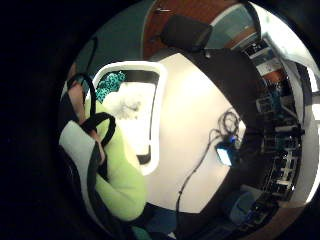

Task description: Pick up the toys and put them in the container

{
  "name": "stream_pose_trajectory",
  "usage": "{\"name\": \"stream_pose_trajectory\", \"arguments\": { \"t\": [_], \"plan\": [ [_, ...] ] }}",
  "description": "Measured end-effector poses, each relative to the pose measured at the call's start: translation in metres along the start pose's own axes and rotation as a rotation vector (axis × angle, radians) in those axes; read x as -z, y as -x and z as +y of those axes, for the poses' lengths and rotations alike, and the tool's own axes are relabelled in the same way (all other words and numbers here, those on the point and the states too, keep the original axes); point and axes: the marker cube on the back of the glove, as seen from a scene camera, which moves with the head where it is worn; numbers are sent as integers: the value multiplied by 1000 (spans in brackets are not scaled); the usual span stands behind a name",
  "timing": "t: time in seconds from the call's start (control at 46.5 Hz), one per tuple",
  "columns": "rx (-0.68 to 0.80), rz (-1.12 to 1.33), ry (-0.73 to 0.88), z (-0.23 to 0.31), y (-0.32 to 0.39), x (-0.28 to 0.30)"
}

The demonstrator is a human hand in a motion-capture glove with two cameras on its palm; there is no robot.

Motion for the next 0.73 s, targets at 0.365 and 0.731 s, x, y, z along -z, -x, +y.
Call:
{"name": "stream_pose_trajectory", "arguments": {
  "t": [0.365, 0.731],
  "plan": [
    [41, -332, -6, 8, 18, -13],
    [105, -372, -363, 136, -56, 27]
  ]
}}
